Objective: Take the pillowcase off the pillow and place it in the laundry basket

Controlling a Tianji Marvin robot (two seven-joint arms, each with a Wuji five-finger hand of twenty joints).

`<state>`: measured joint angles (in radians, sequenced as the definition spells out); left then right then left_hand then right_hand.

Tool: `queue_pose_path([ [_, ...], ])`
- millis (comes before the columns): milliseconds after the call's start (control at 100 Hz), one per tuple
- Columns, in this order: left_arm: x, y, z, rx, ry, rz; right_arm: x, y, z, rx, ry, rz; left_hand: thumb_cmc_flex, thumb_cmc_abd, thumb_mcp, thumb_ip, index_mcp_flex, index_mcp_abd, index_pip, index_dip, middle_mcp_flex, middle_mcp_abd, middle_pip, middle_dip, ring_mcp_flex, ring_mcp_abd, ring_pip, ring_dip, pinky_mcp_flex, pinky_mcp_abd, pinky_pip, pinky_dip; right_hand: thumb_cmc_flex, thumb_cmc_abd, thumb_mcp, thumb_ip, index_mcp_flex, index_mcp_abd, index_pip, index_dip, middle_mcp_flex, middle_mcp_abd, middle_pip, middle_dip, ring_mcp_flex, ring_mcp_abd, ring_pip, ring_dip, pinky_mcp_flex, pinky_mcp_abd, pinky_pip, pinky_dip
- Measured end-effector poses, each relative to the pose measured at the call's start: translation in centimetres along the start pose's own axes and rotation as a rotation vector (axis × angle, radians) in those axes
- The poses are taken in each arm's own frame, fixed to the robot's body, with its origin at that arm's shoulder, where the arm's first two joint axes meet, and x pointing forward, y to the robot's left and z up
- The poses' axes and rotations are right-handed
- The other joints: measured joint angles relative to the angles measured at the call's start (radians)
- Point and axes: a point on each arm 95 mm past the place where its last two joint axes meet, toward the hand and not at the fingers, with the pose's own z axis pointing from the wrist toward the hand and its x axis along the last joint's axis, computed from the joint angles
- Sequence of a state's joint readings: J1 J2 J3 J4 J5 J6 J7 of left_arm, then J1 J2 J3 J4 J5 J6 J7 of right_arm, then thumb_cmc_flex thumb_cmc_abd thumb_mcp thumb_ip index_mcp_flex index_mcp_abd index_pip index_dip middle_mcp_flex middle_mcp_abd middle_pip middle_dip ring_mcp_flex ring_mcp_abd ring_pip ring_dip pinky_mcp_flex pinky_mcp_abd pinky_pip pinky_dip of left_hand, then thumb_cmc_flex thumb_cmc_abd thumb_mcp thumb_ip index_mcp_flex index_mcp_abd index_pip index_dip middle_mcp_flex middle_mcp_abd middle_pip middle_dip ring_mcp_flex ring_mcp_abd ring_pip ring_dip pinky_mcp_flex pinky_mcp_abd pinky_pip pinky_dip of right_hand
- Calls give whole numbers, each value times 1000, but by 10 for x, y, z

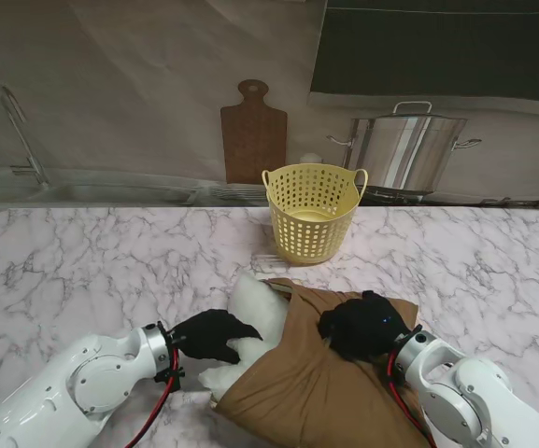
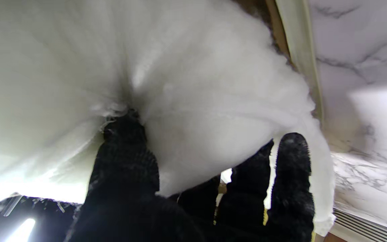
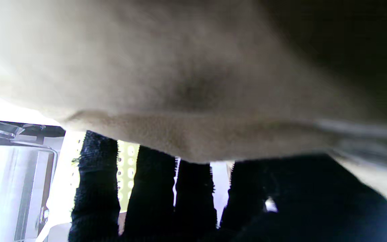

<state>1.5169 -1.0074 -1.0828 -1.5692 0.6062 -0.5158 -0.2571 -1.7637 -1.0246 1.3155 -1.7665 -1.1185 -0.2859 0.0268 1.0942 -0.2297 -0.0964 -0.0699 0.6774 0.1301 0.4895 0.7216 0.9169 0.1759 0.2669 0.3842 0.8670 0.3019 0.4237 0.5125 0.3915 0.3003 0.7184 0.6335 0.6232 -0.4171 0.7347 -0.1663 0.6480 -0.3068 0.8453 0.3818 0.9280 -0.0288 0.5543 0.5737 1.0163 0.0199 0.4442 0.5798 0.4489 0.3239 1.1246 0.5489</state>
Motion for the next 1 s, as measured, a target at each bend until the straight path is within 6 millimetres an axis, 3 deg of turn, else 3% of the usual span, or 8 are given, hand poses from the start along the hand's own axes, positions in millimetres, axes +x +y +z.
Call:
queue_pose_path([
  [160,-2,-2,8,-10,-63,1,4,5,-10,-143,-8,9,1,-16,-5,-11,38,8,48,66,48,2,34,36,48,10,73,27,39,0,1,12,-111,111,-137,103,-48,122,-323,80,-225,60,-69,-115,-192,1,-133,-116,-97,-1,-49,-9],
  [440,-9,-10,33,-62,-140,-66,23,24,-33,-356,7,-18,1,-44,-6,-32,92,3,81,84,105,-2,67,66,86,13,154,49,56,1,86,26,-116,151,-250,110,-89,145,-370,109,-310,71,-70,-139,-255,21,-145,-144,-129,0,-52,-9],
  [560,-11,-13,41,-72,-155,-63,33,30,-40,-356,40,-24,1,-45,-6,-32,97,0,82,84,106,-5,67,73,86,13,163,50,56,1,95,26,-280,158,-276,111,-291,189,-592,54,-448,87,-197,-264,-381,74,-242,-237,-238,14,-174,-45],
  [650,-11,-14,46,-90,-163,-59,43,32,-42,-266,106,-21,1,-45,-6,-32,101,-1,82,84,106,-5,68,73,87,14,166,50,56,1,98,26,-374,76,-232,104,-387,205,-720,8,-500,84,-260,-333,-425,95,-276,-270,-279,28,-257,-61],
  [710,-11,-15,48,-97,-164,-56,48,30,-41,-218,138,-25,1,-45,-6,-32,101,-3,82,85,106,-6,69,74,87,14,170,51,57,1,106,26,-369,4,-197,99,-362,196,-662,40,-469,69,-256,-328,-404,94,-276,-271,-271,28,-266,-61],
  [760,-12,-16,49,-100,-167,-55,51,28,-40,-203,150,-38,1,-46,-6,-32,101,-6,82,85,107,-8,69,74,87,14,171,51,57,1,106,25,-255,-17,-203,99,-192,104,-484,125,-326,27,-197,-272,-316,70,-259,-246,-238,37,-268,-61],
  [840,-12,-17,49,-107,-171,-51,51,24,-37,-143,156,-84,1,-55,-6,-32,101,-12,83,85,107,-15,69,74,87,14,171,51,57,1,106,24,-62,-54,-282,79,17,-6,-121,58,-62,-45,-103,-146,-179,15,-195,-192,-197,37,-253,-70],
  [1000,-13,-18,48,-118,-179,-35,43,25,-38,-118,136,16,1,-55,-6,-33,101,-26,83,85,109,-33,69,74,87,7,171,51,57,1,106,19,-147,-59,-106,5,274,-8,28,79,201,-48,23,25,-3,-15,-82,-87,-132,39,-195,-83],
])
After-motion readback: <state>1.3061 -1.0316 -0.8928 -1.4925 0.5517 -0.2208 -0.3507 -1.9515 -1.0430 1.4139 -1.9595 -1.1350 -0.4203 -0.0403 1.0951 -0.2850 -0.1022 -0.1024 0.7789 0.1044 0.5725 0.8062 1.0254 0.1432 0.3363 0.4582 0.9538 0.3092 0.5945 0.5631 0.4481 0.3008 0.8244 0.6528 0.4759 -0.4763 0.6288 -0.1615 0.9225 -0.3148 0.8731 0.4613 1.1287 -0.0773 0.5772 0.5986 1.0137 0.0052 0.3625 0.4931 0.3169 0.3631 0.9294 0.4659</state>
